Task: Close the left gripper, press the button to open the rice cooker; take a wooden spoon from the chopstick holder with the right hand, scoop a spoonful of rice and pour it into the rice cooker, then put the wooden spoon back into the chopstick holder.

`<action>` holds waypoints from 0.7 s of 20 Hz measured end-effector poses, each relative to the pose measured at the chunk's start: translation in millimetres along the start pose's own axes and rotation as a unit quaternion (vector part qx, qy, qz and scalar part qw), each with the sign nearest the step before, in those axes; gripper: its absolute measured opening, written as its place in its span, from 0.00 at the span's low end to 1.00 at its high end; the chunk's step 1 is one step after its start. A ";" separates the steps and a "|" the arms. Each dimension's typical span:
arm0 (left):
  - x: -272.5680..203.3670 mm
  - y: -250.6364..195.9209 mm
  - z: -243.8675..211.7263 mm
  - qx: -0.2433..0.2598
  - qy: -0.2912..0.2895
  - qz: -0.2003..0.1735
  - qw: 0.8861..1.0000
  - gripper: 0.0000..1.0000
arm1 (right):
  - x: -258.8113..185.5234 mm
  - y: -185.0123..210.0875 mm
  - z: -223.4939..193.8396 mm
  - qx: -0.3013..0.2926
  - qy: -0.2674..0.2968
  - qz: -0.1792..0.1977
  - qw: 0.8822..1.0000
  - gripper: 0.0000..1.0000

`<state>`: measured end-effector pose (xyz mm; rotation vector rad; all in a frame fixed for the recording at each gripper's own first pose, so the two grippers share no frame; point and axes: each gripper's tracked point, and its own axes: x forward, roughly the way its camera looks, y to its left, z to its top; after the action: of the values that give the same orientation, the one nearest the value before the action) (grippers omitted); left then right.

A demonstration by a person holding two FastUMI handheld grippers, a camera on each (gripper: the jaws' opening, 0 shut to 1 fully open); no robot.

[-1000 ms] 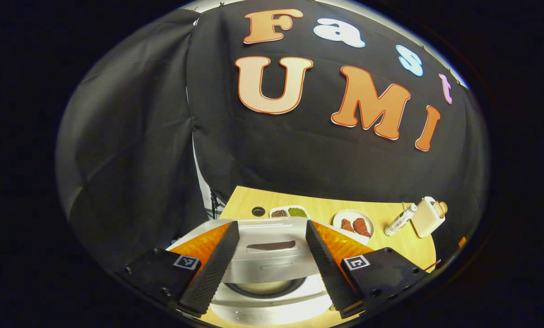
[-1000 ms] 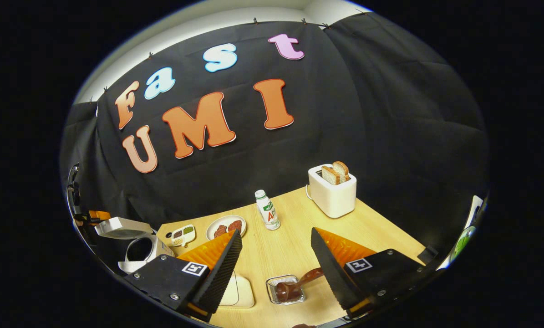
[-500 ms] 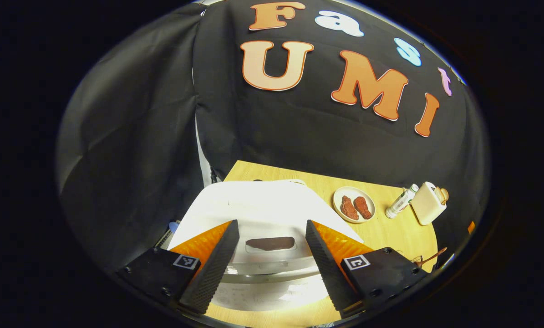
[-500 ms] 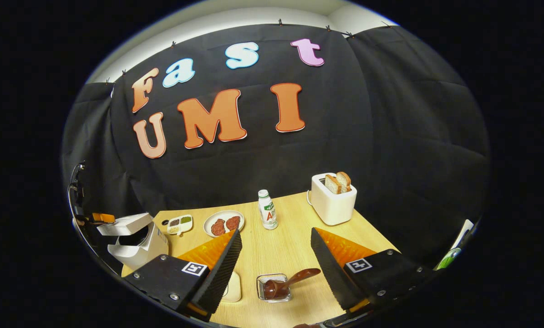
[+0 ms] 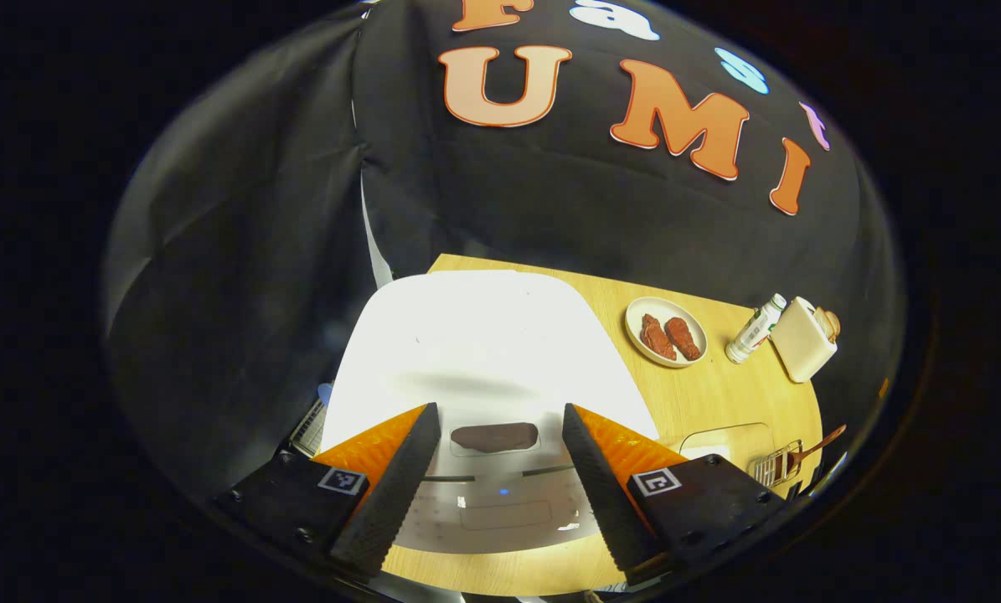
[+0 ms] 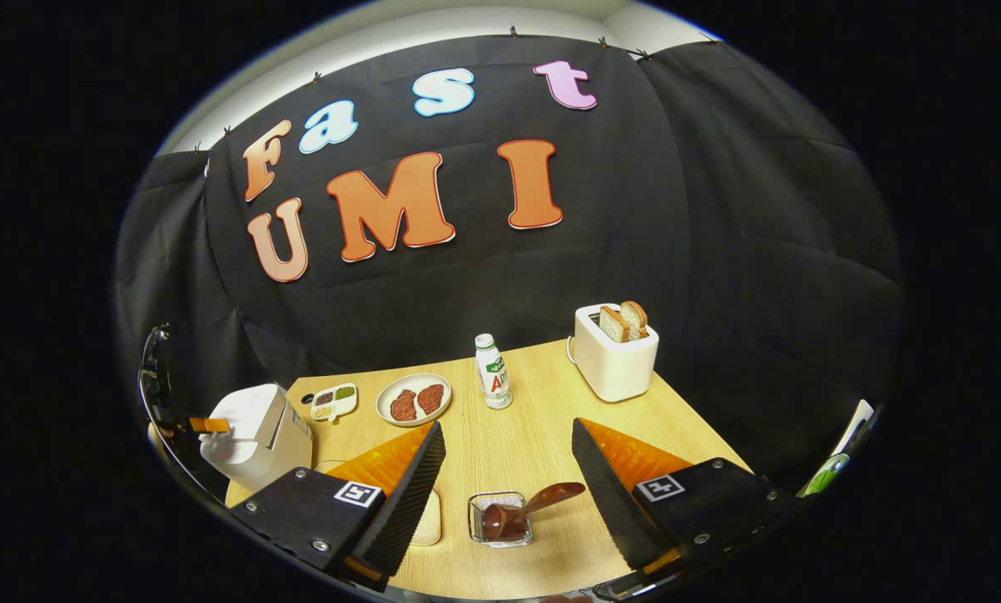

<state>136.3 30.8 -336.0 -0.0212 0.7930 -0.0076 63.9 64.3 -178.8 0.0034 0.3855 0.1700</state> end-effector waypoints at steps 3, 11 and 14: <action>-0.3 -1.6 -9.6 0.040 0.015 -0.009 0.999 1.00 | 2.7 -0.1 -5.2 0.005 0.005 0.005 1.000 0.95; 0.5 0.0 -1.0 0.031 0.001 0.002 1.000 1.00 | 5.3 10.8 -1.7 -0.006 -0.001 0.016 1.000 0.95; -7.6 -2.4 8.8 0.006 -0.019 0.000 1.000 1.00 | 5.6 13.7 6.3 -0.004 -0.006 0.021 1.000 0.95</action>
<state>137.3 28.6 -324.3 -0.0111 0.7552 -0.0124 69.2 78.9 -174.6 0.0037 0.3720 0.2130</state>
